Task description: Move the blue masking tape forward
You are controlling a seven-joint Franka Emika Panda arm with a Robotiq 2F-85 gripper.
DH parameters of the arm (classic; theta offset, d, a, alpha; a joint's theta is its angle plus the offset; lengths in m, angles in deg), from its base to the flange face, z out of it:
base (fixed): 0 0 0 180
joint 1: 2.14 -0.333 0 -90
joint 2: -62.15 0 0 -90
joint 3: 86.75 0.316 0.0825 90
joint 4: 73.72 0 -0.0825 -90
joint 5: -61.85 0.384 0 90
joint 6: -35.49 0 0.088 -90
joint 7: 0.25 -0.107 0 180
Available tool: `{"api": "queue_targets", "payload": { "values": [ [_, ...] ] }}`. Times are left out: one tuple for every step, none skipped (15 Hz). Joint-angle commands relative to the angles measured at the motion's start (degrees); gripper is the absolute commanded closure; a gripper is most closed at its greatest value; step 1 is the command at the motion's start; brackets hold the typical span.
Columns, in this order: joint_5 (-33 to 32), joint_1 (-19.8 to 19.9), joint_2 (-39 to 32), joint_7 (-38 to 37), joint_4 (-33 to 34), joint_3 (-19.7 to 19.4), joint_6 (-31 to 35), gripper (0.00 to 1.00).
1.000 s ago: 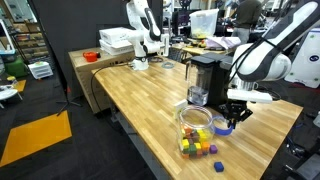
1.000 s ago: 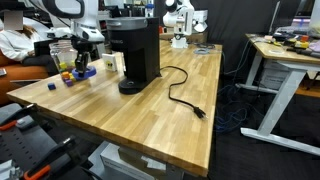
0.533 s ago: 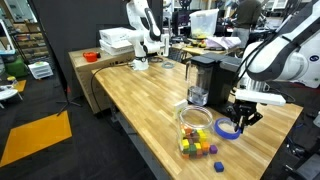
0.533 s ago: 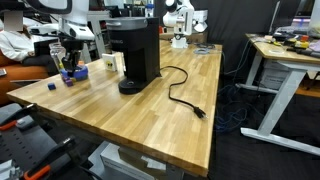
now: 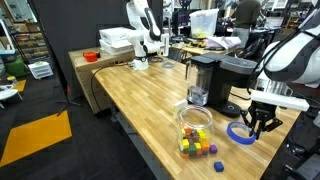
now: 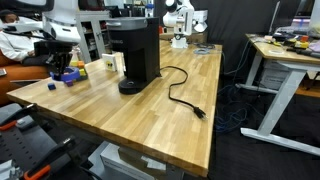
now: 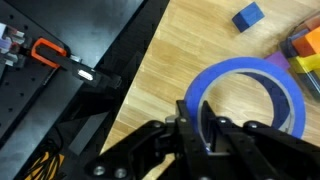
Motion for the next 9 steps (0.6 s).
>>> {"api": "queue_targets", "payload": {
  "values": [
    [4.85,0.54,4.62,-2.13,-4.89,0.51,2.67,0.96],
    [6.26,0.65,5.12,-2.79,-5.77,0.4,3.51,0.96],
    [6.17,0.93,2.78,-4.5,-3.71,0.12,4.65,0.96],
    [7.15,1.07,2.97,-5.62,-4.07,0.02,5.83,0.96],
    [8.58,1.25,2.99,-6.65,-3.94,-0.1,6.78,0.96],
    [10.68,1.37,2.89,-7.24,-3.71,-0.15,7.49,0.96],
    [13.23,1.39,2.91,-7.51,-3.65,-0.17,8.08,0.96],
    [15.31,1.37,2.95,-8.09,-3.63,-0.15,8.29,0.96],
    [17.1,1.29,2.53,-8.55,-3.62,-0.09,9.05,0.96]
  ]
}}
